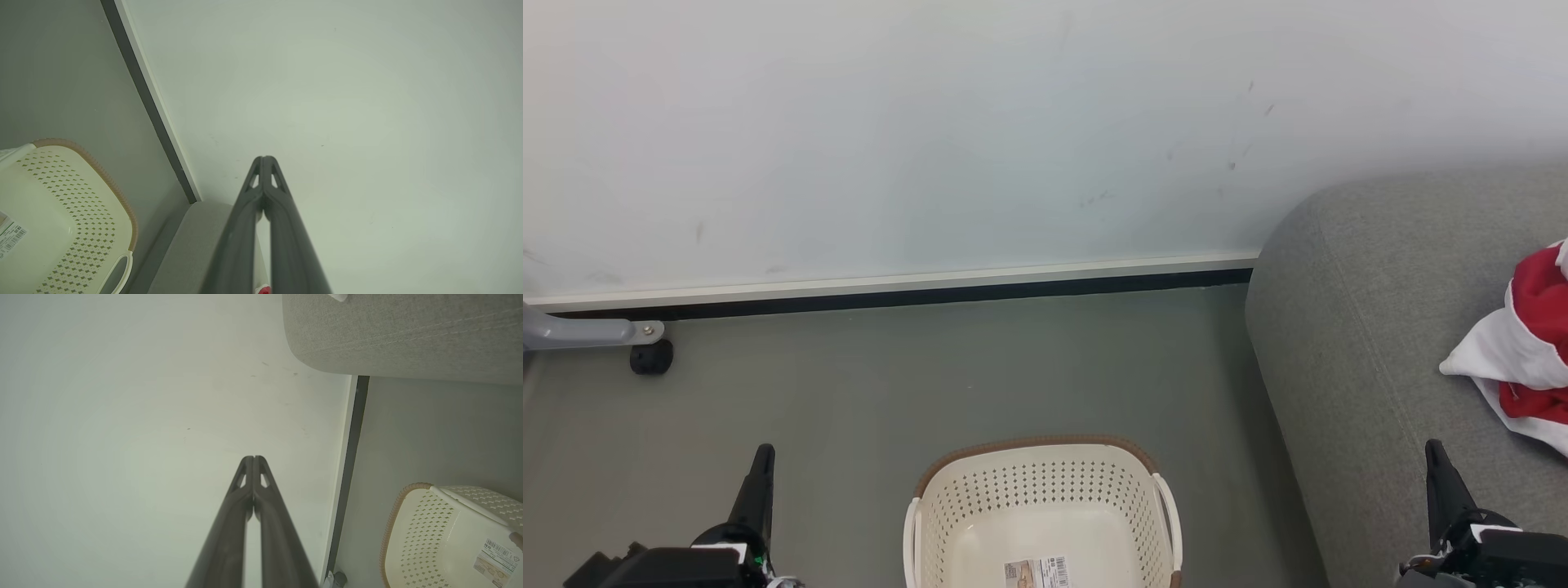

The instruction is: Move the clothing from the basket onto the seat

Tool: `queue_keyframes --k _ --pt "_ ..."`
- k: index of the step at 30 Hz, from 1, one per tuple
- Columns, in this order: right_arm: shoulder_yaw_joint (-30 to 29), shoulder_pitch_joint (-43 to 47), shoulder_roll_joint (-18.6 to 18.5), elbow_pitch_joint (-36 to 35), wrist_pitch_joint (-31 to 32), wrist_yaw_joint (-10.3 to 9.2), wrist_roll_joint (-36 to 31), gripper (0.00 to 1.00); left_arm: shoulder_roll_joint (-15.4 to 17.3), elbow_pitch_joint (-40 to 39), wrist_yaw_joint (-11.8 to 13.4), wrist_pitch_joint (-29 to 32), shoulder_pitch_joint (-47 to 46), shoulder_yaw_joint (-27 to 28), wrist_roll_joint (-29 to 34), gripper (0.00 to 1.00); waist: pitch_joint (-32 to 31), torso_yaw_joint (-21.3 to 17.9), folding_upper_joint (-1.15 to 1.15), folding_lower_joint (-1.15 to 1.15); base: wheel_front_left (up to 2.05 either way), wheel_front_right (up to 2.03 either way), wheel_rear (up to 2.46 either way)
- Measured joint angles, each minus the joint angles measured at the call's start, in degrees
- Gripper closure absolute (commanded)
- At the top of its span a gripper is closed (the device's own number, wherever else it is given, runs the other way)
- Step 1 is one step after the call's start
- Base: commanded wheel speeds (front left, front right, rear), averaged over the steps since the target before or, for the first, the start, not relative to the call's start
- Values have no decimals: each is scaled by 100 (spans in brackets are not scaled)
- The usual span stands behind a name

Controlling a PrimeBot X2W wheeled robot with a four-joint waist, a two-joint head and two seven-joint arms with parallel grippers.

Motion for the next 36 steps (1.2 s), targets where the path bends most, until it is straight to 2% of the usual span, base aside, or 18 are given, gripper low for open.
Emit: queue_keyframes --k 36 --pt "1 0 0 0 0 0 0 100 0 -1 0 0 0 -1 0 100 1 0 0 0 0 0 0"
